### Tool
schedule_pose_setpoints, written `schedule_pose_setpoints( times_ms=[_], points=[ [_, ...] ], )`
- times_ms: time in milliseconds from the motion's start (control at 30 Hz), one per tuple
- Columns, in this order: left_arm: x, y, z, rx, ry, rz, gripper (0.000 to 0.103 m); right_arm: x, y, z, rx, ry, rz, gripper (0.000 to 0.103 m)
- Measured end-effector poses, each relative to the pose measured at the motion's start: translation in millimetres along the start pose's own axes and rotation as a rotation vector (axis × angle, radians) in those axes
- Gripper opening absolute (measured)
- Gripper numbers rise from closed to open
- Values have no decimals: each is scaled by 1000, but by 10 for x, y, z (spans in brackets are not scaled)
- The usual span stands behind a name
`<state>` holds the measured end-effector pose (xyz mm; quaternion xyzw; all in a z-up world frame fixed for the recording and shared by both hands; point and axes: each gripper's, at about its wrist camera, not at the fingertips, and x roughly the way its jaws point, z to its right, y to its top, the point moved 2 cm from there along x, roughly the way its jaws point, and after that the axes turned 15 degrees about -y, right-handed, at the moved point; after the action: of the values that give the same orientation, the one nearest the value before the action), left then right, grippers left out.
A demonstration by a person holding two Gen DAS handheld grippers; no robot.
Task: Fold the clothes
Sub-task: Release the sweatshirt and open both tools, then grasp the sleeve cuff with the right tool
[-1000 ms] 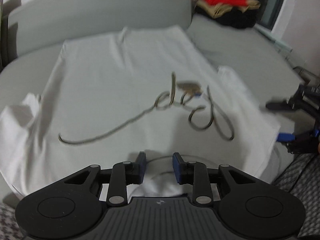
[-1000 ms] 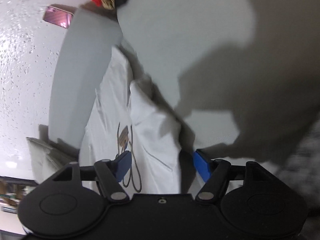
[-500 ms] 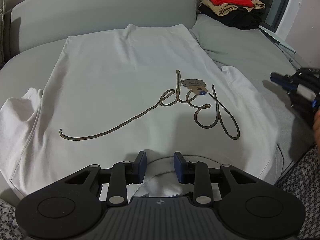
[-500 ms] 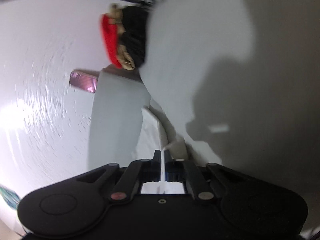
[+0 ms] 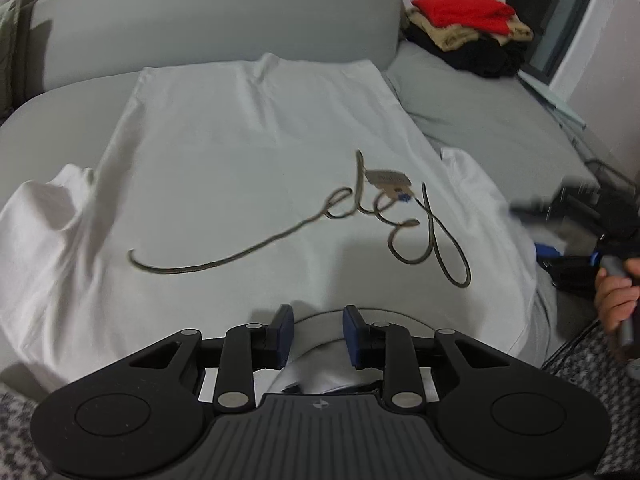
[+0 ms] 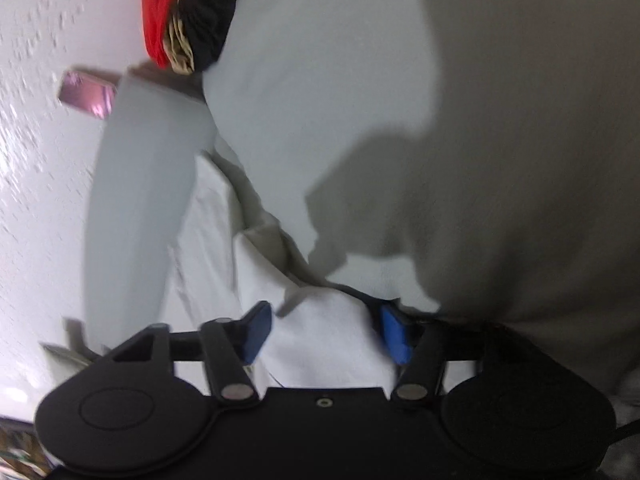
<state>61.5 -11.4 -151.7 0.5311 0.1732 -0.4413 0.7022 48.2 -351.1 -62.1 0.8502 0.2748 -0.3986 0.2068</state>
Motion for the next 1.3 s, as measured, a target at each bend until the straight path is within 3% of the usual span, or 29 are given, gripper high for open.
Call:
schedule_pose_setpoints(
  times_ms=[33, 100, 200, 300, 433, 500, 567, 600, 667, 867, 933, 1033, 1233, 1300],
  points=[
    [-59, -1, -20, -7, -3, 13, 25, 5, -7, 39, 21, 17, 4, 5],
    [-182, 2, -65, -15, -10, 41, 25, -4, -31, 61, 23, 42, 27, 5],
    [-337, 11, -132, -27, -8, 90, 25, -137, -99, -161, -109, 34, 146, 4],
    [-439, 17, -201, -49, -3, 136, 25, -388, -318, -595, -383, -5, 305, 4],
    [-480, -7, -310, -83, 9, 165, 25, -331, -1076, -1252, -937, -54, 446, 4],
    [-484, -28, -377, -104, 17, 168, 25, -175, -1512, -1399, -1204, -93, 440, 6],
    [-488, -49, -449, -125, 25, 168, 25, -24, -1826, -1383, -1383, -136, 377, 18],
    [-490, -59, -484, -136, 28, 169, 25, -30, -1855, -1358, -1391, -134, 355, 22],
    [-493, -51, -538, -159, 22, 177, 25, -172, -1715, -1314, -1287, -81, 327, 31],
    [-470, -35, -635, -210, 13, 192, 26, -398, -1056, -1292, -930, -21, 256, 32],
    [-486, -56, -632, -214, 18, 196, 26, -324, -1136, -1390, -976, -32, 262, 33],
    [-537, -77, -647, -218, 42, 214, 26, -172, -1411, -1583, -1104, -34, 259, 47],
    [-611, -110, -771, -280, 30, 251, 26, 51, -2197, -1894, -1489, -62, 317, 44],
    [-618, -109, -778, -283, 27, 255, 26, 194, -2386, -1973, -1614, -133, 325, 44]
  ],
)
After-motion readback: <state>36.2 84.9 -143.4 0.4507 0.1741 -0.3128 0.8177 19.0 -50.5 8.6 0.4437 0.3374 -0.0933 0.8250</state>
